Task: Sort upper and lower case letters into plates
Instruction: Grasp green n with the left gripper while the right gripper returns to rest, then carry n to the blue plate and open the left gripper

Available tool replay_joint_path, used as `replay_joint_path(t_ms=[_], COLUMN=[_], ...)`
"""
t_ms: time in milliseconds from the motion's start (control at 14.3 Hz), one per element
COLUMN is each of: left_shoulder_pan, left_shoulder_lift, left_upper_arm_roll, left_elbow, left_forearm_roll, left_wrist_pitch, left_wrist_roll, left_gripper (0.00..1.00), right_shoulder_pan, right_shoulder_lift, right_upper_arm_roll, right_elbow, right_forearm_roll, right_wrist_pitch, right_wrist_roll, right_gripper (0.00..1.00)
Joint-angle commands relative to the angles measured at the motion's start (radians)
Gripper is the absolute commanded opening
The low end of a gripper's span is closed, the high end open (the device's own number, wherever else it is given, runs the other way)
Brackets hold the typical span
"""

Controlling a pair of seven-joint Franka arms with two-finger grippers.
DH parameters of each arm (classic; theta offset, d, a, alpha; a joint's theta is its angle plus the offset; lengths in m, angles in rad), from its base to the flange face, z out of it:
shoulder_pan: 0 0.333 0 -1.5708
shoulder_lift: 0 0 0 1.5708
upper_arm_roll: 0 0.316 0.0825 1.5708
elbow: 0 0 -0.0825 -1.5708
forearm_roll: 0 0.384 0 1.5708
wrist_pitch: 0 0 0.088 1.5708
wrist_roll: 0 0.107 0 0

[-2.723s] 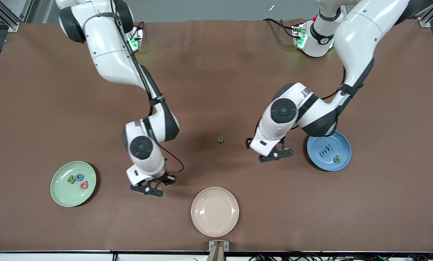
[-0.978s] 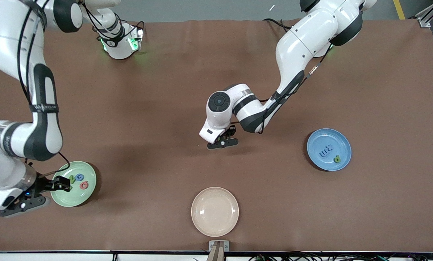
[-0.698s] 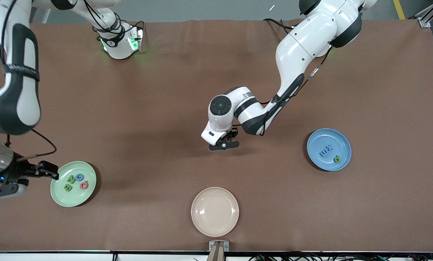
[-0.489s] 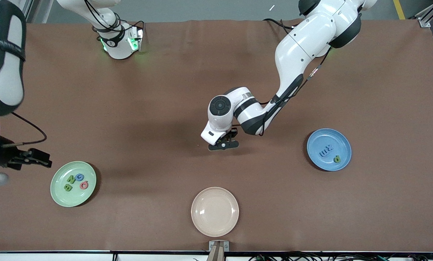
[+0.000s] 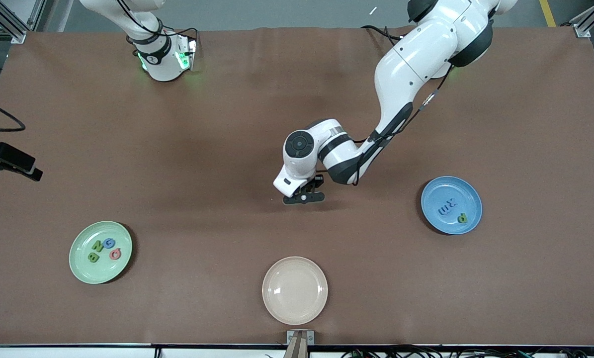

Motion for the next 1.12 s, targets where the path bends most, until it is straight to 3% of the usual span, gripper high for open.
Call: replay_joint_path(t_ms=[0, 70, 279, 559, 768, 1047], left_shoulder_pan=[-0.009, -0.012, 0.008, 0.143, 0.25, 0.374], left_shoulder_lift=[0.012, 0.011, -0.037, -0.165, -0.259, -0.37], left_upper_arm_roll=[0.025, 0.035, 0.057, 0.06, 0.051, 0.051], left_elbow=[0.008, 0.008, 0.008, -0.006, -0.029, -0.226], left_forearm_roll=[0.008, 0.008, 0.009, 0.017, 0.012, 0.009], left_wrist_pitch=[0.011, 0.011, 0.005, -0.01, -0.166, -0.208], left_wrist_roll=[0.013, 0.013, 0.046, 0.089, 0.214, 0.246], left_gripper=[0.14, 0.03, 0.0, 0.0, 0.0, 0.0], right_shoulder_pan=[-0.063, -0.063, -0.057, -0.049, -0.046, -0.038], right_shoulder_lift=[-0.11, -0.146, -0.222, -0.214, -0.213, -0.211], right_upper_arm_roll=[0.089, 0.09, 0.088, 0.082, 0.08, 0.079], right_elbow=[-0.144, -0.197, -0.339, -0.332, -0.33, -0.31], right_forearm_roll=[-0.042, -0.042, -0.044, -0.047, -0.069, -0.104], right_wrist_pitch=[0.044, 0.081, 0.164, 0.162, 0.147, 0.126], right_wrist_roll=[0.045, 0.05, 0.05, 0.012, -0.034, -0.058], right_gripper=[1.0, 1.0, 1.0, 1.0, 1.0, 1.0])
